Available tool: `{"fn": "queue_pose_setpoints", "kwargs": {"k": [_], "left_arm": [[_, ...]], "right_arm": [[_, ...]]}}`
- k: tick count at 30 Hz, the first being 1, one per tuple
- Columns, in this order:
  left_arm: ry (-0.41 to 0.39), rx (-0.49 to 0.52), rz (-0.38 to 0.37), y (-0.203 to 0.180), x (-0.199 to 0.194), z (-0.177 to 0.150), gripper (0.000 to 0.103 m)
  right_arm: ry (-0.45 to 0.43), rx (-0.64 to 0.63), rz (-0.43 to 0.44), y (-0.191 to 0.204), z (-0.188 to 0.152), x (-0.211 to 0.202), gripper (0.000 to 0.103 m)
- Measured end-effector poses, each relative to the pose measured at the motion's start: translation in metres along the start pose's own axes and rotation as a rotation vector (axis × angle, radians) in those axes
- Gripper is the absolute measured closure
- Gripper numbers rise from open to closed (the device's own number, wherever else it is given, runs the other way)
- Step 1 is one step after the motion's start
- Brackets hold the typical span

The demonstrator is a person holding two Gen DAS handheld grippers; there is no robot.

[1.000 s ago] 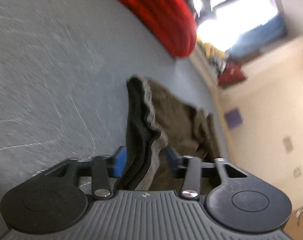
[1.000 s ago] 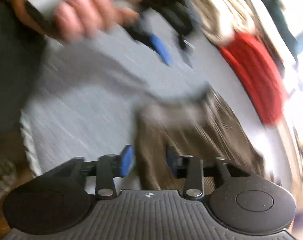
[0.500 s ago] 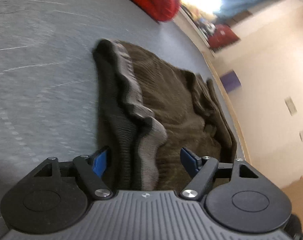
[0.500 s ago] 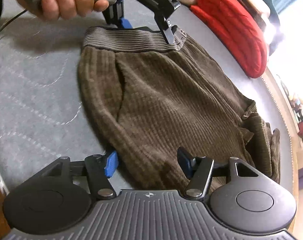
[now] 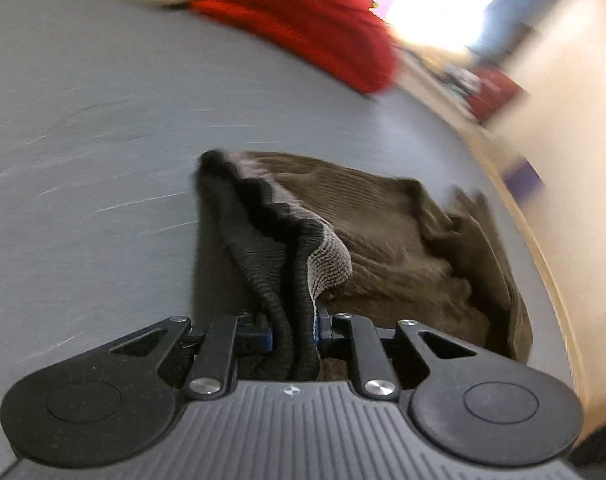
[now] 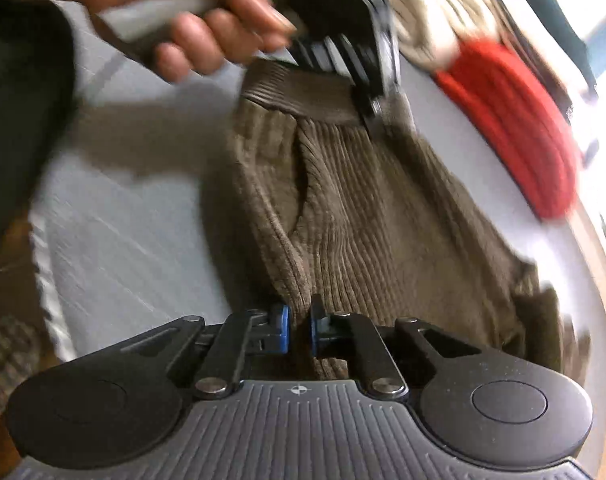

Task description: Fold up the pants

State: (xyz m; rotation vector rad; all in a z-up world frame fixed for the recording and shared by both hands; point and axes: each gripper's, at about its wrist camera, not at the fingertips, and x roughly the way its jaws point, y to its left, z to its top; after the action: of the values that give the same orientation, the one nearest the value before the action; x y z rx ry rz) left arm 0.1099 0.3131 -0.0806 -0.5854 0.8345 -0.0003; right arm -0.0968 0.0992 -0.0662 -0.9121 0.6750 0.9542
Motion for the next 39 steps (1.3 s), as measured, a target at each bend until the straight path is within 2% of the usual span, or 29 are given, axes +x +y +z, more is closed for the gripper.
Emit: {"fn": "queue_pose_setpoints", "kwargs": {"k": [2,4,5,7,9,10,11,13,16,18,20,24,27,29,31,33,34,37,39], "left_arm": [[-0.020,-0.072,0.084,0.023,-0.023,-0.009,0.084],[-0.031,-0.106,0.163,0.028,-0.036,-0.017,0.072],[-0.043,-0.099,0.200,0.024,-0.039,-0.018,0.063],[-0.145,-0.036,0.335,0.004,-0.055,-0.022,0.061],[-0.223,0.016,0.398,-0.016,-0.067,-0.026,0.049],[-0.268,0.036,0.396,-0.025,-0.073,-0.031,0.047],[-0.291,0.057,0.385,-0.034,-0.077,-0.035,0.046],[-0.300,0.116,0.343,-0.053,-0.075,-0.045,0.044],[-0.260,0.198,0.274,-0.081,-0.058,-0.059,0.044],[-0.221,0.227,0.241,-0.091,-0.050,-0.071,0.044],[-0.193,0.253,0.227,-0.109,-0.039,-0.082,0.044],[-0.180,0.285,0.227,-0.126,-0.048,-0.107,0.044],[-0.151,0.279,0.258,-0.132,-0.054,-0.131,0.043],[-0.097,0.291,0.262,-0.134,-0.047,-0.139,0.043],[-0.056,0.333,0.276,-0.135,-0.032,-0.143,0.043],[-0.024,0.328,0.272,-0.129,-0.016,-0.141,0.043],[-0.013,0.310,0.263,-0.125,-0.008,-0.138,0.043],[0.028,0.306,0.254,-0.120,0.010,-0.136,0.043],[0.082,0.310,0.266,-0.116,0.022,-0.139,0.043]], "right_arm": [[-0.035,-0.035,0.048,0.017,0.022,-0.003,0.094],[-0.052,-0.048,0.101,0.034,0.043,-0.002,0.093],[-0.043,-0.056,0.107,0.040,0.050,-0.004,0.090],[-0.001,-0.073,0.092,0.049,0.057,0.003,0.088],[0.001,-0.061,0.082,0.043,0.057,-0.003,0.076],[-0.007,-0.035,0.087,0.035,0.054,-0.010,0.069],[-0.021,-0.004,0.077,0.025,0.049,-0.018,0.066],[-0.052,0.061,0.030,-0.007,0.037,-0.037,0.065],[-0.112,0.212,-0.050,-0.063,0.005,-0.071,0.064],[-0.162,0.335,-0.118,-0.105,-0.021,-0.095,0.058],[-0.201,0.455,-0.207,-0.153,-0.045,-0.108,0.050],[-0.217,0.675,-0.334,-0.231,-0.088,-0.118,0.048],[-0.177,0.797,-0.389,-0.277,-0.116,-0.100,0.046],[-0.094,0.864,-0.397,-0.294,-0.133,-0.071,0.046],[0.049,0.983,-0.374,-0.316,-0.147,-0.041,0.048],[0.078,1.135,-0.322,-0.335,-0.158,-0.024,0.048],[0.073,1.170,-0.293,-0.338,-0.158,-0.017,0.048],[0.106,1.152,-0.297,-0.348,-0.150,0.013,0.048],[0.117,1.130,-0.292,-0.350,-0.147,0.024,0.048]]}}
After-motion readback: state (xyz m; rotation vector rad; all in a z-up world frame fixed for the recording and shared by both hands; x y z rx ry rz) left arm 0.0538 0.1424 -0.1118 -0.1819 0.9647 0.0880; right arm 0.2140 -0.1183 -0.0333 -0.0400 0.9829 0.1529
